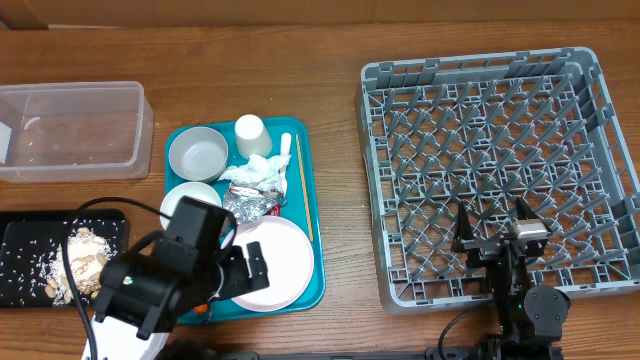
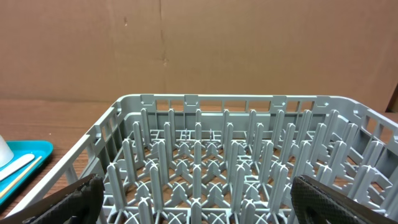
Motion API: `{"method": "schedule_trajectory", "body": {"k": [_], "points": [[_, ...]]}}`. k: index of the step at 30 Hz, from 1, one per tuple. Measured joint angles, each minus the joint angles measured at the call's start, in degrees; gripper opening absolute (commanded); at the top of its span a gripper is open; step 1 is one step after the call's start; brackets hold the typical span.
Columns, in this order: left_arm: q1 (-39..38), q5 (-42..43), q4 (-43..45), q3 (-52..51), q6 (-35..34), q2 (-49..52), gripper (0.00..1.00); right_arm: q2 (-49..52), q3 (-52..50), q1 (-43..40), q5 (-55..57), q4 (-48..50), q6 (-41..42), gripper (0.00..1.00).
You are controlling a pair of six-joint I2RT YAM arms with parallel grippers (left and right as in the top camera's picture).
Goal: Sort waste into correct bins and load items into the dishwasher rack
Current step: 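Move the left gripper over the pale pink plate on the teal tray, then lower the left gripper to the pink plate's near edge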
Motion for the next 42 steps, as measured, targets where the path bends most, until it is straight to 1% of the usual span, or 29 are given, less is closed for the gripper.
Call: {"method": "schedule_trajectory", "body": {"k": [3, 5, 11, 19, 23, 26, 27, 32, 37, 42], "points": [[-4.3, -0.9, 1.4, 0.0, -1.1, 0.4, 1.0, 0.0, 0.0, 0.0, 0.0, 0.0, 0.0, 1.0], [-5.8, -2.1, 1.4, 0.0, -2.8, 1.1, 1.0, 0.0, 0.0, 0.0, 0.0, 0.0, 0.0, 1.0], [-5.9, -6.7, 1.4, -0.1, -7.5, 5.1, 1.0, 0.0, 0.0, 0.0, 0.0, 0.0, 0.0, 1.0], [-5.1, -12.1, 1.4, -0.1, -9.4, 8.7, 1.0, 0.0, 0.0, 0.0, 0.0, 0.0, 0.0, 1.0], [-0.7, -13.7, 0.6, 0.0, -9.8, 8.7, 1.0, 0.0, 0.0, 0.0, 0.0, 0.0, 0.0, 1.0], [4.6, -14.5, -0.8, 0.4, -10.1, 8.7, 1.0, 0.0, 0.0, 0.0, 0.0, 0.0, 0.0, 1.0], [7.4, -14.8, -1.2, 1.0, -10.4, 8.7, 1.0, 0.0, 0.0, 0.0, 0.0, 0.0, 0.0, 1.0], [15.4, -15.7, -1.1, 1.5, -10.4, 8.7, 1.0, 0.0, 0.0, 0.0, 0.0, 0.0, 0.0, 1.0], [19.4, -15.9, -0.4, 1.8, -10.4, 8.8, 1.0, 0.0, 0.0, 0.0, 0.0, 0.0, 0.0, 1.0], [20.8, -15.9, -0.5, 1.9, -10.4, 8.7, 1.0, 0.0, 0.0, 0.0, 0.0, 0.0, 0.0, 1.0]]}}
